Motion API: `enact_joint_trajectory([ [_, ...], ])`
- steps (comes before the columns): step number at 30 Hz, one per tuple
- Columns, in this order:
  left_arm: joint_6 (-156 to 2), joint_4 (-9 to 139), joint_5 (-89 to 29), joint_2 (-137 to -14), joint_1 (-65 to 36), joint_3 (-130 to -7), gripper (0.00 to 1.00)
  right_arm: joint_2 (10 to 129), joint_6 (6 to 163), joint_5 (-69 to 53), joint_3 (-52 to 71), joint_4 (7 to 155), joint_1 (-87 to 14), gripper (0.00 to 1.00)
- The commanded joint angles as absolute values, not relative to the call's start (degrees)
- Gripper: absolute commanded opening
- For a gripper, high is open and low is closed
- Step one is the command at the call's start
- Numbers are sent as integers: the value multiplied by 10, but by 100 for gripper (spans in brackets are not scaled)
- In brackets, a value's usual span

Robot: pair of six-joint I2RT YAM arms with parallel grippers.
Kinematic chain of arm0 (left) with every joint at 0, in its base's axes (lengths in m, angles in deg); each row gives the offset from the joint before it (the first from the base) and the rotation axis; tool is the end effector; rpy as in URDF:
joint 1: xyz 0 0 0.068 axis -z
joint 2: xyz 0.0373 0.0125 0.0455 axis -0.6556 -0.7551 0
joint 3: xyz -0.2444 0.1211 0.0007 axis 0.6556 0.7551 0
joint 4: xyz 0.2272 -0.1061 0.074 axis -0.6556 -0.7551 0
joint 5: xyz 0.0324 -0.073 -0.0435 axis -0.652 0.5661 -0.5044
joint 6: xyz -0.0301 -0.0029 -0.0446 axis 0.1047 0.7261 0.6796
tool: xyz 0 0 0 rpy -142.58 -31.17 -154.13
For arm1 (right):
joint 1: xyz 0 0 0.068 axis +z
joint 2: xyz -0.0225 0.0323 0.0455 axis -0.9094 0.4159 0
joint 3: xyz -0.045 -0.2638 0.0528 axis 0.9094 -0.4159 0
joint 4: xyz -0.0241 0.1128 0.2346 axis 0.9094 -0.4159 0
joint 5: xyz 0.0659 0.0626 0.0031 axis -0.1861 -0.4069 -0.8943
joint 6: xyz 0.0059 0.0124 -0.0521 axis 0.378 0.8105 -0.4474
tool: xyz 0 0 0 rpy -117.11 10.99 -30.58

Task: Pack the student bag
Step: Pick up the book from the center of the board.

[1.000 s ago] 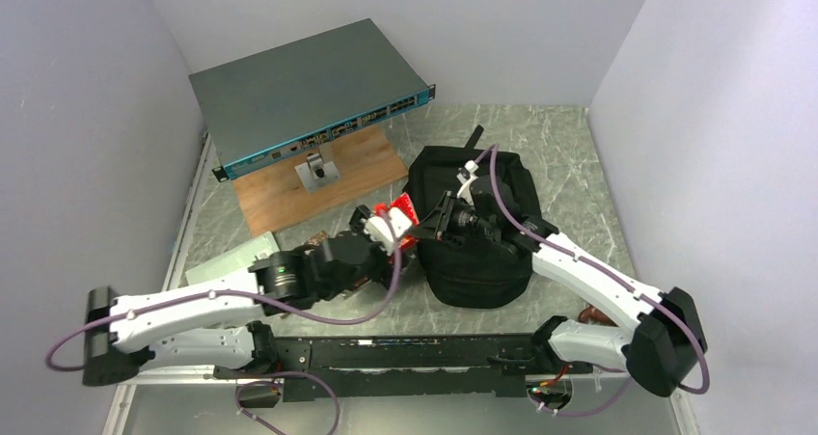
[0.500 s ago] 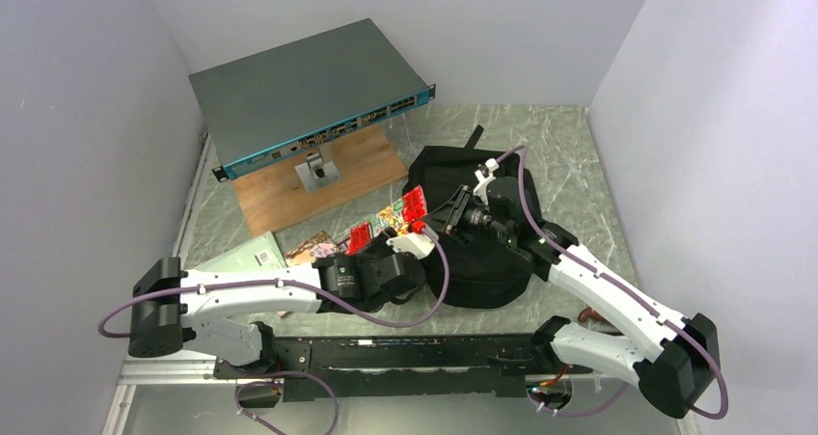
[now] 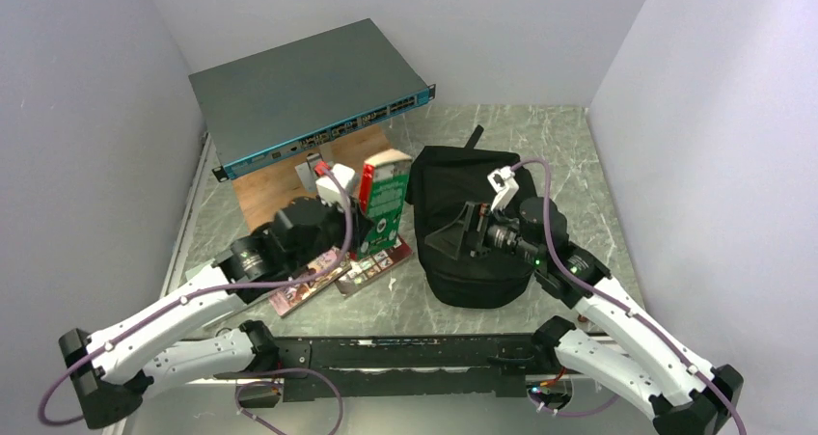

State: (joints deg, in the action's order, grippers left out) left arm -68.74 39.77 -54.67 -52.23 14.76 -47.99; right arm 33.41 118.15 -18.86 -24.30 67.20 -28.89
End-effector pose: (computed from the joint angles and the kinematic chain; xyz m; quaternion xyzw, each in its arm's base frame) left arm 0.1230 -0.1624 0.3343 0.1834 0.8141 -0.2326 0.4996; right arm 0.1411 0.1187 0.3154 -0.0668 0.7968 0.4667 0.3779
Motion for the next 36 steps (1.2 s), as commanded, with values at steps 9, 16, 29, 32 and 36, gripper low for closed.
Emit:
enact_joint_trajectory([
  [9, -276, 889, -182, -583, 8, -454, 0, 219, 1436, -261, -429, 1029, -289, 100],
  [16, -112, 1142, -155, -677, 17, -420, 0, 185, 1493, -154, -448, 1076, -289, 99],
  [29, -60, 1299, -226, -740, 63, -388, 0, 149, 1579, -61, -472, 1087, -289, 44],
  [32, -48, 1329, -224, -771, 71, -390, 0, 130, 1556, -55, -450, 1044, -289, 32],
  [36, -44, 1360, -223, -810, 80, -389, 0, 110, 1522, -62, -431, 1008, -289, 0],
])
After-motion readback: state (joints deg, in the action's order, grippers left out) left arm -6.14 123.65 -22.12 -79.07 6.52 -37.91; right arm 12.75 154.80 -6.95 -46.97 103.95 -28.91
